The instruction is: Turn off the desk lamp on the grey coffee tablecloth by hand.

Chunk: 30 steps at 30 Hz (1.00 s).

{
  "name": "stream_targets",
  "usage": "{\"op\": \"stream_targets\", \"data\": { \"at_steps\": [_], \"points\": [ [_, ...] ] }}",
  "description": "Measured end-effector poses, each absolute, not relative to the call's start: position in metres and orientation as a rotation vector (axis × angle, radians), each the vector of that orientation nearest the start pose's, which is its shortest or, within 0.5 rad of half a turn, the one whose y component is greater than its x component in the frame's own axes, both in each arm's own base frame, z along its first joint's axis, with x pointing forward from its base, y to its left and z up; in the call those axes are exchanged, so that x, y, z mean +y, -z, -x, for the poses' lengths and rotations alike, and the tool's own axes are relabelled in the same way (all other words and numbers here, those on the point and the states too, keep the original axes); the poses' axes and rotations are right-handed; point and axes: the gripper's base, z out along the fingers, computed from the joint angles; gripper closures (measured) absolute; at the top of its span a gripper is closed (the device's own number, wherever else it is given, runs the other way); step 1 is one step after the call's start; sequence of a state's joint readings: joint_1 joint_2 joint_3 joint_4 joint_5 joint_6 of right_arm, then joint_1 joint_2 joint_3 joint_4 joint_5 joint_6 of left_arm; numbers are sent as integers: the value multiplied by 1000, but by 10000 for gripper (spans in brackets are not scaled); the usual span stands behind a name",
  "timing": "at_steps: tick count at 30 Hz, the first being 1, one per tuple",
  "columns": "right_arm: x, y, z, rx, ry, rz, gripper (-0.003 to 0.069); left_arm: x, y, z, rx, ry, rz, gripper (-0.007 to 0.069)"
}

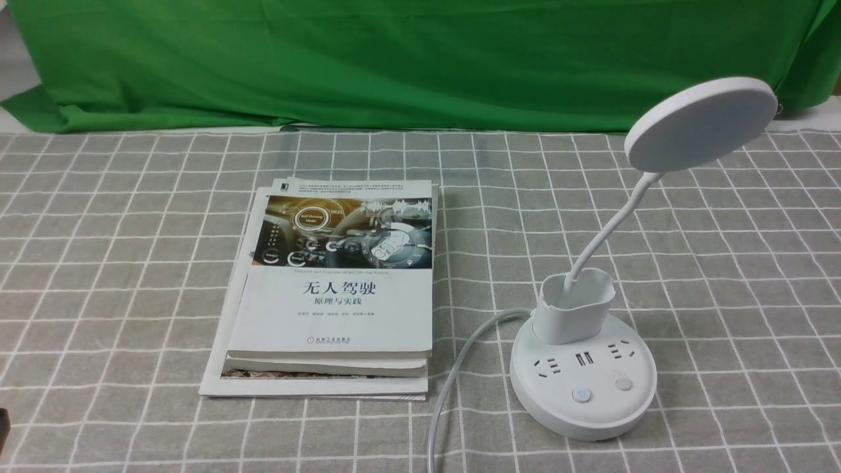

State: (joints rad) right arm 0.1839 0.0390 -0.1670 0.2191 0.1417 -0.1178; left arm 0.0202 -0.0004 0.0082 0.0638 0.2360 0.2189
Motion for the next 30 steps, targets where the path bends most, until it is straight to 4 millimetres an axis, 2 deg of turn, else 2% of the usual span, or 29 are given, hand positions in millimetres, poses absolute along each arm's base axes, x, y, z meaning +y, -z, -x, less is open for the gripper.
{"op": "stream_targets", "data": {
  "at_steps": [9, 13, 16, 20, 24, 30],
  "points": [
    [12, -252, -50, 1501, -249, 87, 613, 2, -189, -56, 1719, -235, -214, 604],
    [10, -235, -54, 1518, -163, 96, 613, 2, -189, -56, 1719, -235, -214, 604],
    [8, -212, -58, 1536, -112, 85, 611, 2, -189, -56, 1720, -235, -214, 604],
    [5, -199, -57, 1618, -42, 97, 610, 2, -189, -56, 1721, -235, -214, 604],
    [2, -193, -56, 1688, 36, 106, 610, 2, -189, -56, 1719, -235, -214, 604],
    [2, -192, -56, 1698, 46, 110, 610, 2, -189, -56, 1719, -235, -214, 604]
  ]
}}
